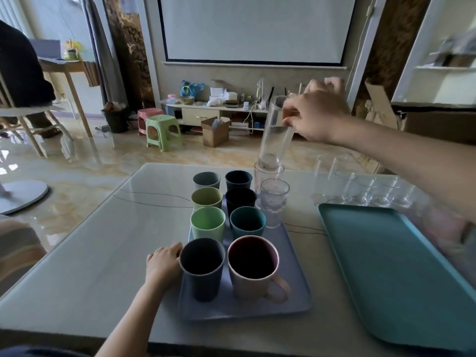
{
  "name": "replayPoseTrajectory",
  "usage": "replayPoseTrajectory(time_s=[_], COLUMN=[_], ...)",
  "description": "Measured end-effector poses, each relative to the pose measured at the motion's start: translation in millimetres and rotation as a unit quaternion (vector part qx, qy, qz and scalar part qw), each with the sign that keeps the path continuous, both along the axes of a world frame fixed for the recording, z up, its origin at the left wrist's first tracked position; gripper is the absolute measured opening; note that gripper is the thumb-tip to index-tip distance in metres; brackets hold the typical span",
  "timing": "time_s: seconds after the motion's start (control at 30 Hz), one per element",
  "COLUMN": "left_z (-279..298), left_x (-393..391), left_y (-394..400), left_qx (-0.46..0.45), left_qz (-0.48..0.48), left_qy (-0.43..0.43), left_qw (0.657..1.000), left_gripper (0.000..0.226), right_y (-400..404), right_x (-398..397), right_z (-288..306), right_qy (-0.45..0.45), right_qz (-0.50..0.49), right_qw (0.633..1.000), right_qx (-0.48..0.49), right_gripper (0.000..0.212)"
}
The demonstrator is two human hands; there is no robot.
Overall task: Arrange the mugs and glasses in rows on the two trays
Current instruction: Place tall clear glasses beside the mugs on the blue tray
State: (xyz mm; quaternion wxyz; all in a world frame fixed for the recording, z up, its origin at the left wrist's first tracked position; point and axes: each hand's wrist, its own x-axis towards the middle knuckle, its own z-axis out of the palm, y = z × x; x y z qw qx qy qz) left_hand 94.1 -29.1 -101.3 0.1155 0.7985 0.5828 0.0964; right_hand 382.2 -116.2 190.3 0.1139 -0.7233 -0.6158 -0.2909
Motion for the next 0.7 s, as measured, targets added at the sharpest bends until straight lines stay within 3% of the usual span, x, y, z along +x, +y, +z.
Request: replayPoseTrajectory(time_s=[0.07, 0.13, 0.37, 0.7], left_z=[3.1, 5.8, 3.3, -1.0], left_x=[-3.0, -4.5, -11.3, -10.3], left_y=[-12.8, -25.7, -42.7, -42.2], left_qx=[-0.006, -0.004, 0.006, 0.034], left_qz=[0.006, 0.012, 0.004, 0.007], left_qy=[-0.011, -0.041, -0.073, -0.095], left_qw=[1.000, 0.999, 0.997, 0.995], left_gripper=[0.047, 0.054, 0.038, 0.021], right_y=[-31.8, -59.6, -100.5, -72.1], right_x=[-6.1, -9.6, -12.7, -13.4], right_z=[-6.8, -17.5, -71.7, -126.1], right_qy=[0.005, 0.009, 0.042, 0.052], right_qz=[0.004, 0.006, -0.003, 0.007], right_qw=[1.000, 0.999, 0.990, 0.984], right_qx=[-0.021, -0.042, -0.133, -0.170], right_gripper=[0.021, 0.020, 0.017, 0.018])
